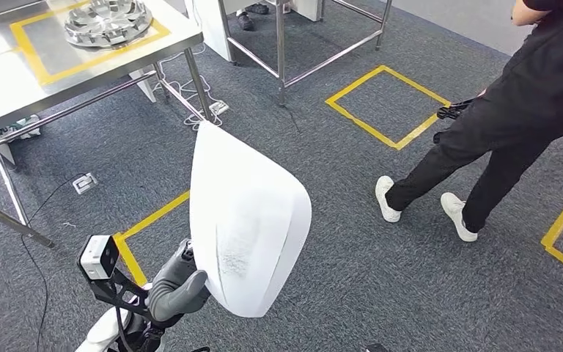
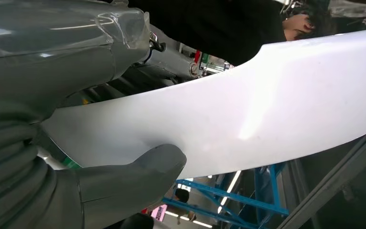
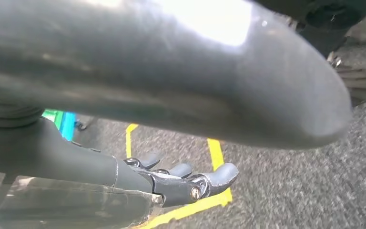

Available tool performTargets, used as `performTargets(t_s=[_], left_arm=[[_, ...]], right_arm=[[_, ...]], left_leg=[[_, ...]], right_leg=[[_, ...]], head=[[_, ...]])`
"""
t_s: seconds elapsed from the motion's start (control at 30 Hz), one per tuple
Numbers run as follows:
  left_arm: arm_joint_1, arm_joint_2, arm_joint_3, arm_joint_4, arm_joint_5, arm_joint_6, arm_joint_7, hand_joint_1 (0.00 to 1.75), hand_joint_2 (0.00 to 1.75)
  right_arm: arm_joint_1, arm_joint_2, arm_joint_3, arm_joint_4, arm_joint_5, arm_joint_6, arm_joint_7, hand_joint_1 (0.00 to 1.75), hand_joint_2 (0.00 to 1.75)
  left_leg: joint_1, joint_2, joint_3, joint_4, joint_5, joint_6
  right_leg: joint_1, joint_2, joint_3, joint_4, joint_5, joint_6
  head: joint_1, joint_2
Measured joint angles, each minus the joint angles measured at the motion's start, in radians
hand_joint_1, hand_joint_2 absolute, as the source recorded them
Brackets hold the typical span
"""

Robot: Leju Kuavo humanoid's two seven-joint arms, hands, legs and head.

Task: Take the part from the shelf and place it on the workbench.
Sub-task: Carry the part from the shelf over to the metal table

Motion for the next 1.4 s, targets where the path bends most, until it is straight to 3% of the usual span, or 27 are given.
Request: performTargets(t_s=[0.03, 0.07, 0.1, 0.13, 0.2, 0.27, 0.3, 0.37, 0.43, 0.5, 0.57, 0.6, 0.63, 0.7, 0.73, 0.8, 0.87, 0.93, 1.0, 1.07, 1.1, 1.13, 1.17, 1.23, 1.3, 1.4], left_arm=[[0.001, 0.001, -0.001, 0.000, 0.000, 0.000, 0.000, 1.75, 1.75], [0.001, 0.001, -0.002, 0.000, 0.000, 0.000, 0.000, 1.75, 1.75], [0.002, 0.002, -0.003, 0.000, 0.000, 0.000, 0.000, 1.75, 1.75], [0.002, 0.003, -0.004, 0.000, 0.000, 0.000, 0.000, 1.75, 1.75], [0.001, 0.004, -0.005, 0.000, 0.000, 0.001, -0.002, 1.75, 1.75], [-0.001, 0.003, -0.005, 0.000, 0.000, 0.002, -0.003, 1.75, 1.75], [-0.002, 0.003, -0.005, 0.000, 0.000, 0.002, -0.004, 1.75, 1.75], [-0.001, 0.002, -0.005, -0.002, 0.000, 0.002, -0.004, 1.75, 1.75], [-0.002, -0.002, -0.005, -0.006, 0.000, 0.001, -0.006, 1.75, 1.75], [-0.004, -0.006, -0.006, -0.007, 0.000, 0.000, -0.006, 1.75, 1.75], [-0.002, -0.008, -0.007, -0.007, 0.000, 0.000, -0.006, 1.75, 1.75], [-0.001, -0.008, -0.007, -0.007, 0.000, 0.001, -0.006, 1.75, 1.75], [0.000, -0.008, -0.008, -0.007, 0.000, 0.001, -0.006, 1.75, 1.75], [0.000, -0.009, -0.008, -0.007, 0.000, 0.001, -0.006, 1.75, 1.75], [0.000, -0.009, -0.008, -0.007, 0.000, 0.001, -0.006, 1.75, 1.75], [0.001, -0.009, -0.008, -0.007, 0.000, 0.001, -0.006, 1.75, 1.75], [0.002, -0.008, -0.008, -0.007, 0.000, 0.000, -0.005, 1.75, 1.75], [0.001, -0.007, -0.007, -0.007, 0.000, 0.000, -0.005, 1.75, 1.75], [0.000, -0.006, -0.007, -0.007, 0.000, 0.000, -0.005, 1.75, 1.75], [0.000, -0.006, -0.007, -0.007, 0.000, 0.000, -0.005, 1.75, 1.75], [0.000, -0.006, -0.007, -0.007, 0.000, 0.000, -0.005, 1.75, 1.75], [0.001, -0.005, -0.007, -0.007, 0.000, -0.001, -0.005, 1.75, 1.75], [0.001, -0.005, -0.007, -0.007, 0.000, -0.002, -0.005, 1.75, 1.75], [0.000, -0.005, -0.007, -0.007, 0.000, -0.004, -0.005, 1.75, 1.75], [-0.002, -0.006, -0.007, -0.007, 0.000, -0.007, -0.004, 1.75, 1.75], [-0.003, -0.008, -0.006, -0.008, 0.000, -0.011, -0.003, 1.75, 1.75]], right_arm=[[0.002, 0.000, -0.001, 0.000, 0.000, 0.000, 0.000, 0.00, 0.00], [0.003, -0.001, -0.002, 0.000, 0.000, -0.001, 0.000, 0.00, 0.00], [0.004, -0.001, -0.003, 0.000, 0.000, -0.001, 0.000, 0.00, 0.00], [0.004, 0.000, -0.003, 0.000, 0.000, -0.001, 0.000, 0.00, 0.00], [0.003, 0.002, -0.003, 0.000, 0.000, -0.001, 0.000, 0.00, 0.00], [0.004, 0.005, -0.004, -0.001, 0.000, -0.002, 0.000, 0.00, 0.00], [0.004, 0.005, -0.004, -0.001, 0.000, -0.002, 0.000, 0.00, 0.00], [0.003, 0.005, -0.004, -0.001, 0.000, -0.003, 0.000, 0.00, 0.00], [0.003, 0.004, -0.005, -0.001, 0.000, -0.003, -0.001, 0.00, 0.00], [0.008, 0.002, -0.005, -0.001, 0.000, -0.003, -0.002, 0.00, 0.00], [0.015, 0.000, -0.005, -0.001, -0.001, -0.003, -0.001, 0.00, 0.00], [0.018, -0.001, -0.005, -0.001, -0.001, -0.003, -0.001, 0.00, 0.00], [0.019, -0.002, -0.005, -0.001, -0.002, -0.004, -0.001, 0.00, 0.00], [0.019, -0.004, -0.005, -0.001, -0.002, -0.004, -0.001, 0.00, 0.00], [0.019, -0.004, -0.005, -0.001, -0.002, -0.004, -0.001, 0.00, 0.00], [0.019, -0.002, -0.005, -0.001, -0.002, -0.004, -0.002, 0.00, 0.00], [0.017, 0.000, -0.005, -0.002, -0.002, -0.004, -0.002, 0.00, 0.00], [0.016, 0.000, -0.005, -0.003, -0.002, -0.004, -0.002, 0.00, 0.00], [0.016, -0.001, -0.006, -0.003, -0.002, -0.005, -0.002, 0.00, 0.00], [0.020, 0.000, -0.006, -0.003, -0.002, -0.005, -0.002, 0.00, 0.00], [0.022, -0.001, -0.006, -0.003, -0.002, -0.006, -0.001, 0.00, 0.00], [0.022, -0.001, -0.006, -0.003, -0.002, -0.008, -0.001, 0.00, 0.00], [0.021, -0.001, -0.006, -0.003, -0.002, -0.011, -0.001, 0.00, 0.00], [0.019, 0.003, -0.008, -0.003, -0.002, -0.015, -0.001, 0.00, 0.00], [0.020, 0.005, -0.009, -0.003, -0.002, -0.017, -0.002, 0.00, 0.00], [0.017, 0.005, -0.012, -0.003, -0.003, -0.017, -0.012, 0.00, 0.00]], left_leg=[[0.003, 0.006, -0.035, 0.061, -0.018, -0.002], [0.004, 0.008, -0.056, 0.090, -0.018, -0.002], [0.005, 0.011, -0.055, 0.077, 0.003, -0.002], [0.005, 0.018, -0.032, 0.024, 0.038, 0.002], [-0.004, 0.064, 0.040, -0.121, 0.104, 0.018], [-0.016, 0.097, 0.076, -0.195, 0.124, 0.031], [-0.020, 0.092, 0.075, -0.199, 0.121, 0.034], [-0.019, 0.063, 0.083, -0.213, 0.125, 0.039], [-0.010, 0.034, 0.100, -0.234, 0.134, 0.048], [-0.005, 0.006, 0.108, -0.240, 0.137, 0.053], [-0.005, -0.028, 0.109, -0.240, 0.136, 0.054], [-0.004, -0.045, 0.111, -0.239, 0.134, 0.052], [-0.003, -0.062, 0.113, -0.237, 0.132, 0.049], [-0.001, -0.090, 0.115, -0.229, 0.124, 0.039], [-0.002, -0.101, 0.113, -0.222, 0.118, 0.032], [-0.003, -0.118, 0.105, -0.215, 0.113, 0.022], [0.001, -0.129, 0.100, -0.212, 0.110, 0.016], [0.001, -0.089, 0.086, -0.177, 0.088, 0.007], [0.002, -0.020, 0.031, -0.065, 0.033, -0.001], [0.004, 0.008, -0.042, 0.064, -0.013, -0.004], [0.005, 0.011, -0.059, 0.088, -0.011, -0.003], [0.004, 0.013, -0.057, 0.074, 0.009, 0.000], [0.003, 0.018, -0.030, 0.019, 0.043, 0.007], [-0.008, 0.059, 0.045, -0.123, 0.100, 0.029], [-0.021, 0.091, 0.083, -0.195, 0.115, 0.045], [-0.023, 0.067, 0.092, -0.214, 0.118, 0.051]], right_leg=[[0.002, -0.012, 0.002, 0.000, -0.003, -0.003], [0.004, -0.024, 0.005, 0.000, -0.007, -0.005], [0.005, -0.035, 0.009, 0.000, -0.010, -0.005], [0.006, -0.045, 0.015, 0.000, -0.015, -0.003], [0.011, -0.064, 0.027, 0.000, -0.024, 0.002], [0.015, -0.083, 0.035, -0.001, -0.032, 0.010], [0.017, -0.094, 0.037, -0.003, -0.034, 0.015], [0.016, -0.108, 0.046, -0.006, -0.041, 0.025], [0.014, -0.065, 0.028, 0.046, -0.069, 0.026], [0.010, -0.006, -0.041, 0.177, -0.118, 0.021], [0.007, 0.010, -0.108, 0.278, -0.140, 0.027], [0.005, 0.012, -0.118, 0.274, -0.127, 0.036], [0.003, 0.015, -0.106, 0.228, -0.096, 0.047], [-0.005, 0.043, -0.054, 0.087, -0.021, 0.066], [-0.008, 0.060, -0.033, 0.035, 0.003, 0.066], [-0.008, 0.079, -0.020, 0.004, 0.017, 0.050], [-0.008, 0.063, -0.016, 0.003, 0.016, 0.034], [-0.009, 0.044, -0.009, 0.001, 0.013, 0.021], [-0.005, 0.025, -0.003, 0.000, 0.007, 0.010], [0.001, 0.000, 0.000, 0.000, 0.002, 0.003], [0.004, -0.013, 0.002, 0.000, -0.001, 0.001], [0.006, -0.025, 0.005, 0.000, -0.004, -0.001], [0.009, -0.036, 0.009, 0.000, -0.007, -0.001], [0.015, -0.055, 0.020, -0.001, -0.014, 0.001], [0.018, -0.073, 0.026, -0.002, -0.020, 0.008], [0.019, -0.093, 0.033, -0.007, -0.027, 0.022]], head=[[0.000, 0.000], [0.000, 0.000], [0.000, 0.000], [0.000, 0.000], [0.000, 0.000], [0.001, 0.000], [0.001, 0.000], [0.001, 0.000], [0.004, 0.000], [0.007, 0.000], [0.008, 0.000], [0.008, 0.000], [0.008, 0.000], [0.009, 0.000], [0.009, 0.000], [0.008, 0.000], [0.006, 0.000], [0.002, 0.000], [-0.002, 0.000], [-0.003, 0.000], [-0.003, 0.000], [-0.003, 0.000], [-0.003, 0.000], [-0.001, 0.000], [0.000, 0.000], [0.000, 0.000]])
